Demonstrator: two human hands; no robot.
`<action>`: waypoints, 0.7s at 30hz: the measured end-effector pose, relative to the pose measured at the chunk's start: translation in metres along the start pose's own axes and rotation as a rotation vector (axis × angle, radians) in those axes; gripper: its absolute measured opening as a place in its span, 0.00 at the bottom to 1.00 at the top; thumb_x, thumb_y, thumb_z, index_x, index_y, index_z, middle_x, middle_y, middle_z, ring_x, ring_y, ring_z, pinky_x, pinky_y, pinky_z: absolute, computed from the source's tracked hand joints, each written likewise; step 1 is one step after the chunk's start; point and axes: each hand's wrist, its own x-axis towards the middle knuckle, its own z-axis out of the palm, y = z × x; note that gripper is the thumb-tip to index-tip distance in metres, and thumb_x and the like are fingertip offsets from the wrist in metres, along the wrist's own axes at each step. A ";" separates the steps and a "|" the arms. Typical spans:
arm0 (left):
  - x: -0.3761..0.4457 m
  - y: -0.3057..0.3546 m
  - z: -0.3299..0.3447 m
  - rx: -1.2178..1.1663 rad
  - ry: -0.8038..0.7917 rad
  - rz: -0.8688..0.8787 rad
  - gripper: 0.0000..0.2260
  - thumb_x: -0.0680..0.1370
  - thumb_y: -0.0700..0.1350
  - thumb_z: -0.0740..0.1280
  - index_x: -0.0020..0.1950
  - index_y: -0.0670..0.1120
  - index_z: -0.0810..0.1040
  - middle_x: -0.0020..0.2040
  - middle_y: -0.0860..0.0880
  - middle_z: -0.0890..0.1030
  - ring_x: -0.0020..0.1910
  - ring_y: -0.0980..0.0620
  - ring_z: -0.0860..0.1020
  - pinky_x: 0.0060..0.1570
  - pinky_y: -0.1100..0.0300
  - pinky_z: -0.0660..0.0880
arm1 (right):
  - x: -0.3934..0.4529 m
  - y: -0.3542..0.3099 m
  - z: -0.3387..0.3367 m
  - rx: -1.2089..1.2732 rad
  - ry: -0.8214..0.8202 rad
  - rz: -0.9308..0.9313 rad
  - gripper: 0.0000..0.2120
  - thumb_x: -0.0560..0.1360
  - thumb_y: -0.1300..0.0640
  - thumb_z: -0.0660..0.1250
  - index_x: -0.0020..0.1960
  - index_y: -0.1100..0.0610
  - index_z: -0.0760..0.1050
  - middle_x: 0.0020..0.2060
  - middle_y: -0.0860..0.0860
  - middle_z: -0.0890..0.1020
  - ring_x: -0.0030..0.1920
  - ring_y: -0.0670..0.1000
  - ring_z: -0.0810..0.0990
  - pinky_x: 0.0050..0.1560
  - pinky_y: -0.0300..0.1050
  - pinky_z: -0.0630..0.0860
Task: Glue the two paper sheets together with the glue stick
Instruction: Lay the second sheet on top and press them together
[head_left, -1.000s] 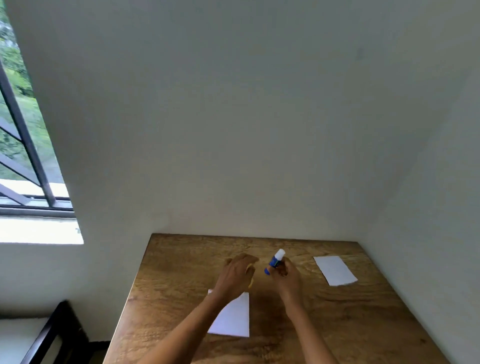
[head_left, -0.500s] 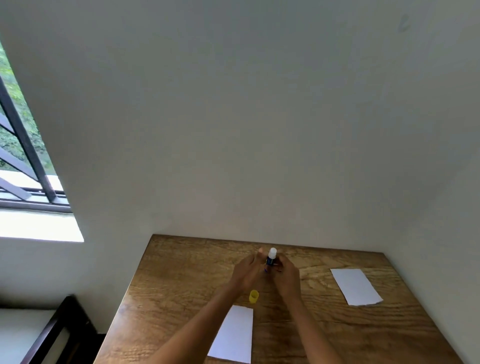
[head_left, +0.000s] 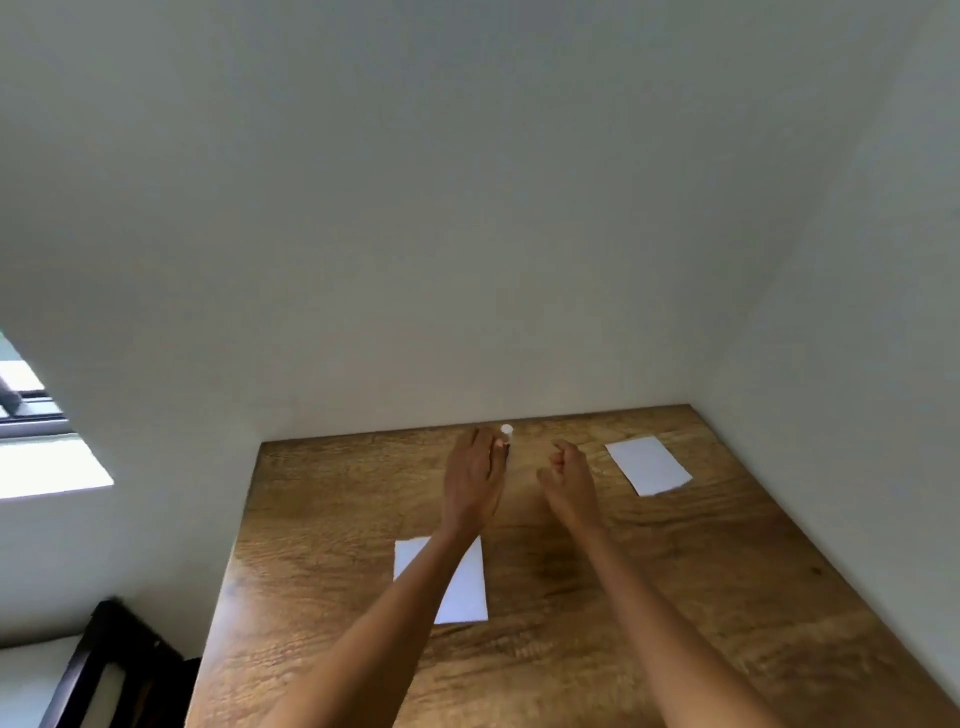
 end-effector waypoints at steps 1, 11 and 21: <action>-0.003 0.010 0.005 0.022 -0.007 0.069 0.08 0.80 0.42 0.56 0.43 0.47 0.73 0.42 0.52 0.74 0.41 0.54 0.71 0.39 0.62 0.66 | -0.003 0.003 -0.008 -0.035 0.037 0.000 0.20 0.75 0.62 0.61 0.67 0.58 0.66 0.61 0.55 0.71 0.55 0.49 0.72 0.52 0.42 0.70; -0.022 0.101 0.121 -0.273 -0.491 -0.450 0.18 0.80 0.40 0.57 0.70 0.39 0.65 0.71 0.42 0.67 0.65 0.45 0.70 0.61 0.57 0.69 | 0.033 0.077 -0.118 -0.334 0.164 0.259 0.21 0.75 0.64 0.61 0.67 0.64 0.65 0.66 0.62 0.67 0.64 0.60 0.69 0.62 0.51 0.70; 0.012 0.107 0.181 -0.496 -0.431 -0.805 0.19 0.80 0.40 0.56 0.71 0.39 0.63 0.68 0.41 0.70 0.64 0.43 0.71 0.64 0.50 0.71 | 0.084 0.122 -0.142 -0.349 0.127 0.346 0.13 0.75 0.56 0.64 0.45 0.67 0.78 0.44 0.60 0.81 0.46 0.56 0.79 0.47 0.45 0.74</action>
